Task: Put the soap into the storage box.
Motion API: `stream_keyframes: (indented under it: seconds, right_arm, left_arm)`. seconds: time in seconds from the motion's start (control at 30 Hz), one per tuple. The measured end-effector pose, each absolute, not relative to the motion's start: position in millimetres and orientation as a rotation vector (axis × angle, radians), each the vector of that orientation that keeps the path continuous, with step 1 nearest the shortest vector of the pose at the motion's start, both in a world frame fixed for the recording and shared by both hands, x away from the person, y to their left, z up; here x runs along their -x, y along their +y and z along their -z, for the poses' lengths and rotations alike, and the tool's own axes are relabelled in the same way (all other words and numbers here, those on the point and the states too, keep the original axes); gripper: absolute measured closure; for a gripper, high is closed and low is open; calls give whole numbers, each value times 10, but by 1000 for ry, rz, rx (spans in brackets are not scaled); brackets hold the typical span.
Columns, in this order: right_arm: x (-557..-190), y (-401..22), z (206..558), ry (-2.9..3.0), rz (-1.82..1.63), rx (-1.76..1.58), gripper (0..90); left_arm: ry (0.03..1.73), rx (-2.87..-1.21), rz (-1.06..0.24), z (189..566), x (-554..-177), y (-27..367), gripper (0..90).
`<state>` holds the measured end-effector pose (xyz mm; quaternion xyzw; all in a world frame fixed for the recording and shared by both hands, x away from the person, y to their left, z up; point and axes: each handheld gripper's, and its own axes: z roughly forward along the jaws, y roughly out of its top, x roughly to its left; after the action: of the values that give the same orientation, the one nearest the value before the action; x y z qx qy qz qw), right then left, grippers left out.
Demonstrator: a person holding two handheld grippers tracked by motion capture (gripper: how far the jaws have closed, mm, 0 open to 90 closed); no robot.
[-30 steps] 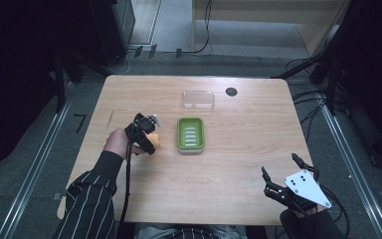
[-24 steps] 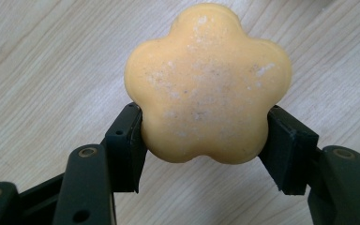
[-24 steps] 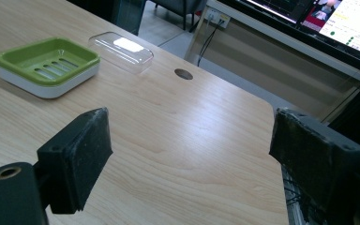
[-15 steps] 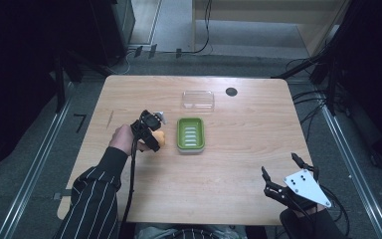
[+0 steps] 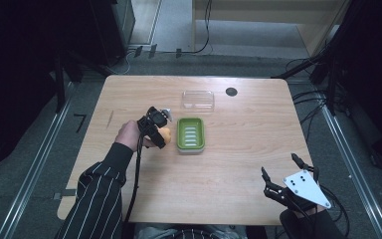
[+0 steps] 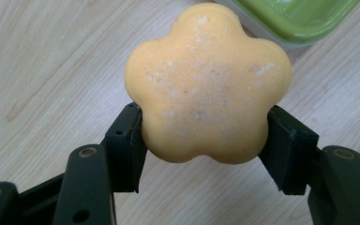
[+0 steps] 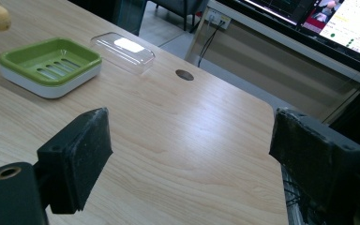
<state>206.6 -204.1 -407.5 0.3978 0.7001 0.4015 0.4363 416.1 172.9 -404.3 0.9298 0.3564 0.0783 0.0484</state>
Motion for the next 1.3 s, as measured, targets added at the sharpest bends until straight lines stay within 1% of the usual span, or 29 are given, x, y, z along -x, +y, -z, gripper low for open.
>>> stream_keyframes:
  seconds: [0.83, 1.3]
  right_arm:
    - [-2076, -2017, 4075, 1750, -998, -981, 133]
    - [-2074, -2009, 4071, 1750, -995, -974, 133]
  left_arm:
    - [1059, -2782, -278, 3819, -4199, 1709, 394]
    - [978, -2799, -263, 3765, -4219, 1571, 394]
